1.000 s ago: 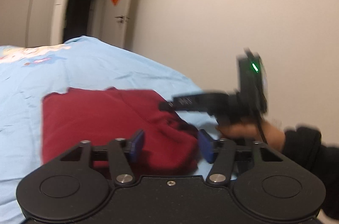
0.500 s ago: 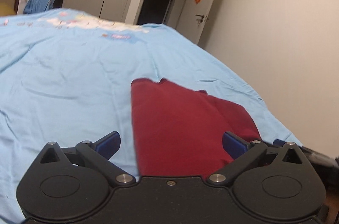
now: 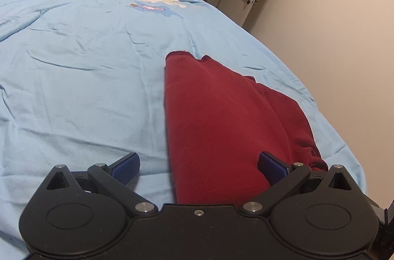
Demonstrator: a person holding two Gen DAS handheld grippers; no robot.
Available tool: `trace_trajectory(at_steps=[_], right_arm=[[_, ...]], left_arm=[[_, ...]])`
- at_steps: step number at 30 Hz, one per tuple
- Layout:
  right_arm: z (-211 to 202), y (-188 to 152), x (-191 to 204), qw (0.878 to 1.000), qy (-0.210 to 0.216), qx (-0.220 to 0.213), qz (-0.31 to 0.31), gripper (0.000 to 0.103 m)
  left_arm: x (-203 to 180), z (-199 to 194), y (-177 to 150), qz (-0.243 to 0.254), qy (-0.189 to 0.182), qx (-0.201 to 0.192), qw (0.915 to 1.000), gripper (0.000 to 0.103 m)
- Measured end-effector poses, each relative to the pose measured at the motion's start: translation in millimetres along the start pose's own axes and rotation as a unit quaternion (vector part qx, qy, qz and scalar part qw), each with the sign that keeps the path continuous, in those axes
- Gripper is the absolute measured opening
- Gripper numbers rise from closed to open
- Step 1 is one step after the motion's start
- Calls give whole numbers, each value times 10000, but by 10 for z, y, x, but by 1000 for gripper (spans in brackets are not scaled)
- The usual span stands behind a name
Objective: Fold small clothes
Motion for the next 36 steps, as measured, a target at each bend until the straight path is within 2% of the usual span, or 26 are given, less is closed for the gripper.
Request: trace_trajectory(at_steps=[14, 17, 21, 25, 28, 33, 36], right_arm=[[-24, -20, -7, 9999, 1, -20, 154, 103], [-74, 37, -61, 9987, 270, -23, 430, 103], [-106, 154, -243, 9918, 566, -275, 1109, 103], [97, 295, -459, 9850, 508, -208, 1634, 103], [267, 417, -540, 9842, 480, -267, 1684, 103], [470, 590, -441, 9921, 306, -304, 1181, 90], [534, 625, -285, 9960, 266, -298, 798, 75]], left_arm=[[73, 31, -55, -200, -99, 59, 9997, 102], [101, 38, -66, -235, -146, 37, 9996, 103], [118, 51, -79, -236, -191, 13, 9995, 103], [122, 47, -87, -225, -201, 5, 9995, 103], [123, 46, -86, -228, -204, 11, 9995, 103], [120, 47, -84, -221, -185, 13, 9996, 103], [112, 49, -86, -211, -163, 10, 9996, 103]])
Point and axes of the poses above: each gripper's, at about its wrist camera, not at the fingertips, and z roughly the way its jaws point, x to its left, y to its top, the point moved 4 cm from there along z, roughly the way its jaws point, and after that the axes turned 7 degrees about -z, right-handed, at the moved point
